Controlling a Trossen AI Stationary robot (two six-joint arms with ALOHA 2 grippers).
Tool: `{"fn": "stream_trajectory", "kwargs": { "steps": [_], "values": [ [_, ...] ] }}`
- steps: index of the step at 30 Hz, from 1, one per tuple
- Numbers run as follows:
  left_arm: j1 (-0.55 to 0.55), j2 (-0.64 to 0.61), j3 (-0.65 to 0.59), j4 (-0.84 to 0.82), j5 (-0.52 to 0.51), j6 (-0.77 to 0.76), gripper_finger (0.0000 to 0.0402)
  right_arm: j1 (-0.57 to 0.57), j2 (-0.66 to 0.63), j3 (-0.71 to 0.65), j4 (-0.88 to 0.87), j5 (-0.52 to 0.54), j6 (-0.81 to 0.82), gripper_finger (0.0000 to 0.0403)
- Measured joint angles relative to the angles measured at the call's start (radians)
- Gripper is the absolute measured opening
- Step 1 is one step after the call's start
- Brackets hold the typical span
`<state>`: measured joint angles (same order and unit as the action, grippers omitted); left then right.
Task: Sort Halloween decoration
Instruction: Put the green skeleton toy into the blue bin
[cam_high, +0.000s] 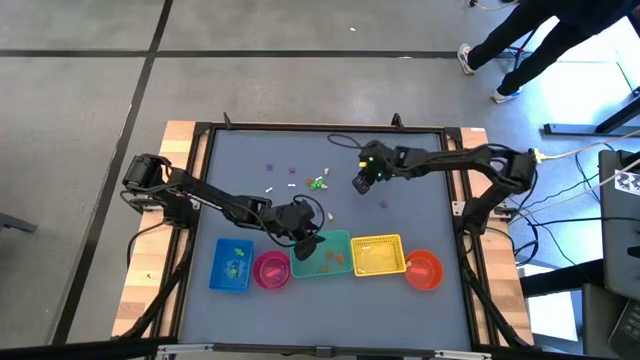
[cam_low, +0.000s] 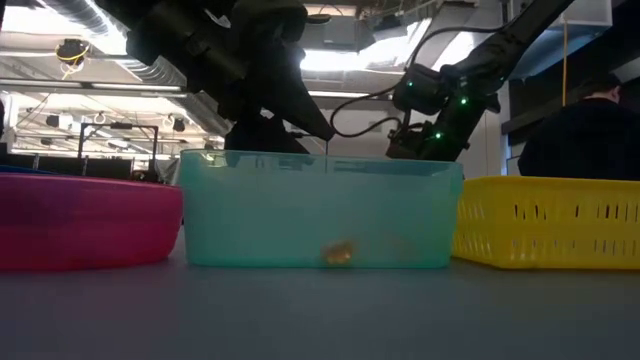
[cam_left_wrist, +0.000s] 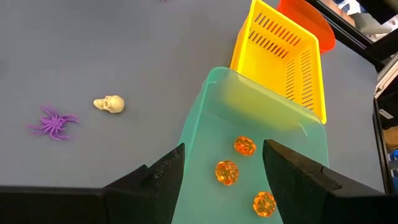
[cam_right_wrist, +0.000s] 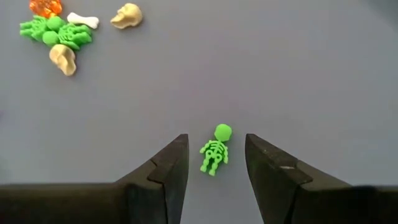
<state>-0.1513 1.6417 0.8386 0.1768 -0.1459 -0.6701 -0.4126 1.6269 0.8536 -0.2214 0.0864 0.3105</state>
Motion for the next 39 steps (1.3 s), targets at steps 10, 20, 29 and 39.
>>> {"fn": "stream_trajectory", "kwargs": {
  "steps": [10, 20, 29, 39],
  "values": [
    [0.0, 0.0, 0.0, 0.0, 0.0, 0.0, 0.02, 0.0, 0.095, 0.0, 0.039, 0.007, 0.0, 0.0156],
    [0.0, 0.0, 0.0, 0.0, 0.0, 0.0, 0.02, 0.0, 0.119, 0.003, 0.042, 0.001, 0.0, 0.0122],
    [0.001, 0.0, 0.0, 0.001, -0.007, -0.001, 0.02, 0.0, 0.119, 0.002, 0.044, 0.001, 0.0, 0.0041],
    [0.04, -0.062, 0.0, 0.014, 0.016, 0.01, 0.02, -0.001, 0.12, 0.001, 0.056, -0.062, -0.001, 0.0047]
  ]
}}
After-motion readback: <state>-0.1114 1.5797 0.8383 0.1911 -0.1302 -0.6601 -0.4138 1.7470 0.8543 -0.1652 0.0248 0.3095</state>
